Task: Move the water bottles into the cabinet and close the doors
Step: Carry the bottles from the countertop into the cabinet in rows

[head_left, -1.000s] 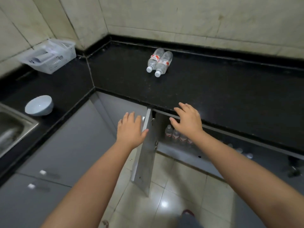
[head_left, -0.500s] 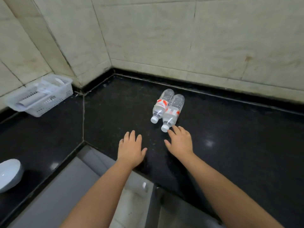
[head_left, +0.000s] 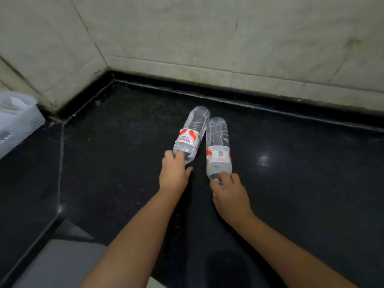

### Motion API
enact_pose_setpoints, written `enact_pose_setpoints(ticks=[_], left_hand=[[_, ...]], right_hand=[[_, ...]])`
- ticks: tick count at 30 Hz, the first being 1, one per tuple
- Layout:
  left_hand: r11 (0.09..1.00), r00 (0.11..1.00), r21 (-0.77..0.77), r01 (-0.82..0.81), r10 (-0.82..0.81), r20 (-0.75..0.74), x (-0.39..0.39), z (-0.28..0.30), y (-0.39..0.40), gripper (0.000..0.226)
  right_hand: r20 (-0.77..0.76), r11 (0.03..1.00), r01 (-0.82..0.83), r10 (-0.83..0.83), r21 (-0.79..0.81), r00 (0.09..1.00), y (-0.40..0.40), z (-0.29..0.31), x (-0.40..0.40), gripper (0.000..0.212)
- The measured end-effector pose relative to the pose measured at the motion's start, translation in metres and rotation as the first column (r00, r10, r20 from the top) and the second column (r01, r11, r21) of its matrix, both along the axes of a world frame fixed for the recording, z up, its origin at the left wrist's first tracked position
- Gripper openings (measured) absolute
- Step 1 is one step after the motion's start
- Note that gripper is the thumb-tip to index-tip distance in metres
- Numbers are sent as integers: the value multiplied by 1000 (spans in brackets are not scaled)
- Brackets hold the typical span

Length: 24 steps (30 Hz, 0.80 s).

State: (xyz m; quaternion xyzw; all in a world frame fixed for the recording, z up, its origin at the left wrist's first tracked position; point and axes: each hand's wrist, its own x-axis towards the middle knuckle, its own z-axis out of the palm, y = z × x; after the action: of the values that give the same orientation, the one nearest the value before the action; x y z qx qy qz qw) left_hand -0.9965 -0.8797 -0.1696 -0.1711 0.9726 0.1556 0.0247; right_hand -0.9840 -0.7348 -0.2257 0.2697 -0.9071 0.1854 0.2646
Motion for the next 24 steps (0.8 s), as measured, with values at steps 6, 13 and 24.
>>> enact_pose_setpoints(ticks=[6, 13, 24], left_hand=[[999, 997, 5, -40, 41, -66, 25, -2, 12, 29], [998, 996, 46, 33, -29, -81, 165, -7, 25, 24], [936, 893, -42, 349, -345, -288, 410, 20, 50, 22]], right_hand=[[15, 997, 55, -55, -46, 998, 34, -3, 22, 17], [20, 985, 157, -156, -66, 988, 71, -2, 125, 19], [178, 972, 233, -227, -16, 958, 156, 27, 396, 45]])
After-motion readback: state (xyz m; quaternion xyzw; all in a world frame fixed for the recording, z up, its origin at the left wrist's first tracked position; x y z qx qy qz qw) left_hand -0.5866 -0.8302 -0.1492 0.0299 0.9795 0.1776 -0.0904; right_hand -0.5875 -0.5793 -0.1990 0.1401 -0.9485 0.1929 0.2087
